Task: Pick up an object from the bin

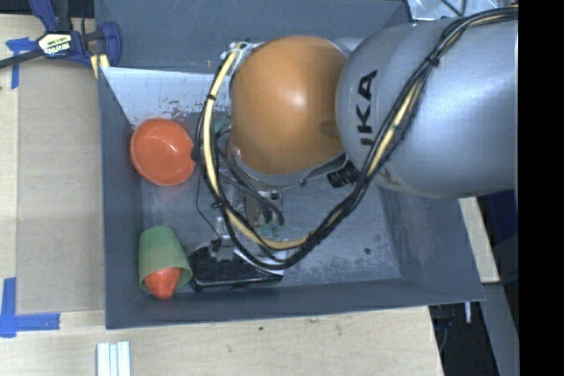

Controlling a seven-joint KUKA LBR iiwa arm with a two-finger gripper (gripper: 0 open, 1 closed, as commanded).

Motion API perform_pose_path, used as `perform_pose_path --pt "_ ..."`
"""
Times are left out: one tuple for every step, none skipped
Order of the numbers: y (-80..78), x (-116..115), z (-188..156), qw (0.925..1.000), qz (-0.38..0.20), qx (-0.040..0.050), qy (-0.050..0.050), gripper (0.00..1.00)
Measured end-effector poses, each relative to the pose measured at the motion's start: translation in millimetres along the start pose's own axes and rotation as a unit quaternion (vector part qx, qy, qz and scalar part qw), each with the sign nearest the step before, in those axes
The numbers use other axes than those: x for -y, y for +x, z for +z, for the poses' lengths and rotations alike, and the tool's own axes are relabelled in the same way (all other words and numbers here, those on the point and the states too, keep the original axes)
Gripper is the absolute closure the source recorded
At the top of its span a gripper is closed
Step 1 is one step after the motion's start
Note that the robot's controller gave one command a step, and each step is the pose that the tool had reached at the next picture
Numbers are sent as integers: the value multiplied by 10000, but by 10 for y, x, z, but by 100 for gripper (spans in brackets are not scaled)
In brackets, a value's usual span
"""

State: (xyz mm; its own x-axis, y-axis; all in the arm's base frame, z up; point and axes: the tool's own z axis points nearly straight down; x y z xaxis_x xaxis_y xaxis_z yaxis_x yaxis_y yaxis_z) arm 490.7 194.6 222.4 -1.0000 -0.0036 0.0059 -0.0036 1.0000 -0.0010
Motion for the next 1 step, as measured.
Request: perform_pose_path --pt "-19 11 -46 10000 21 41 -11 0"
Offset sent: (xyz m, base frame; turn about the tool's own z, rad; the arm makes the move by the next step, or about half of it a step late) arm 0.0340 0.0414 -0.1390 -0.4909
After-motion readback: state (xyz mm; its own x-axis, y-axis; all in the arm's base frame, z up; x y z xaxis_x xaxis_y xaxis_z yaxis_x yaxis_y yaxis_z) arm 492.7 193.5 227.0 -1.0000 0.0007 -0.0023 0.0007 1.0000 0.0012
